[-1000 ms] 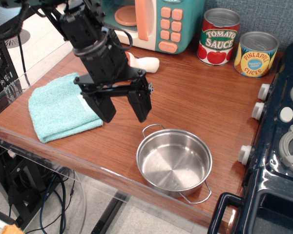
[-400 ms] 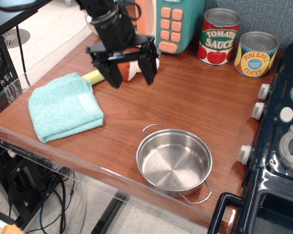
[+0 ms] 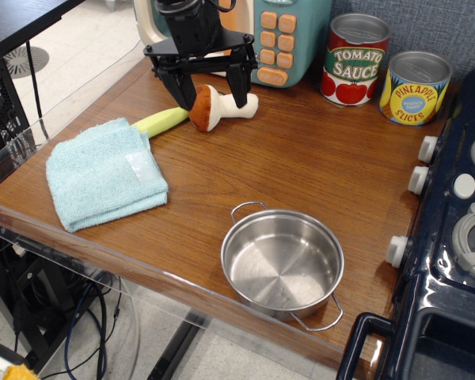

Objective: Pick up the mushroom and place it into the metal pot.

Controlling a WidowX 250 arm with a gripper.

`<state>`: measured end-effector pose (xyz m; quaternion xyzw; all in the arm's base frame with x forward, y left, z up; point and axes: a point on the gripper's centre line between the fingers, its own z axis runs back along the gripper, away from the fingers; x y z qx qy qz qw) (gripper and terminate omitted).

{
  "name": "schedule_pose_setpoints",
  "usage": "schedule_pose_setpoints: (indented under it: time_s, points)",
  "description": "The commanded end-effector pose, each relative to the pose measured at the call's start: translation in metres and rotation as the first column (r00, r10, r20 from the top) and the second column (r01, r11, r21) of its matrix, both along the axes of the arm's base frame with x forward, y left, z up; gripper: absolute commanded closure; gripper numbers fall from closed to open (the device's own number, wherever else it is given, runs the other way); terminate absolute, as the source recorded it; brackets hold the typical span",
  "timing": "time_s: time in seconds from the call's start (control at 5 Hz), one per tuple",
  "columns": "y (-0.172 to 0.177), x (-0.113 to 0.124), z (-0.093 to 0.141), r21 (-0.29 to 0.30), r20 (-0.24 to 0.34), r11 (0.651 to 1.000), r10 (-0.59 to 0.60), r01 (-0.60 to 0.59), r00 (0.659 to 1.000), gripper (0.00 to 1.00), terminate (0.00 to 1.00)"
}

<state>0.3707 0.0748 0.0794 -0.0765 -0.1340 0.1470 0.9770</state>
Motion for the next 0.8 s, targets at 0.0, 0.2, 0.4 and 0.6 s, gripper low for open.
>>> schedule_pose_setpoints:
  time_s: [0.0,0.2,0.4,0.6]
  points:
    - [0.021,0.035,0.008,0.077,0.039,0.997,0.030,-0.033,0.999,0.00,0.00]
    - [0.026,0.045,-0.005,0.093,0.008,0.995,0.033,-0.033,0.999,0.00,0.00]
    - [0.030,0.050,-0.020,0.113,-0.043,0.993,0.038,-0.033,0.998,0.00,0.00]
    - [0.038,0.049,-0.039,0.131,-0.103,0.991,0.044,-0.030,0.994,0.00,0.00]
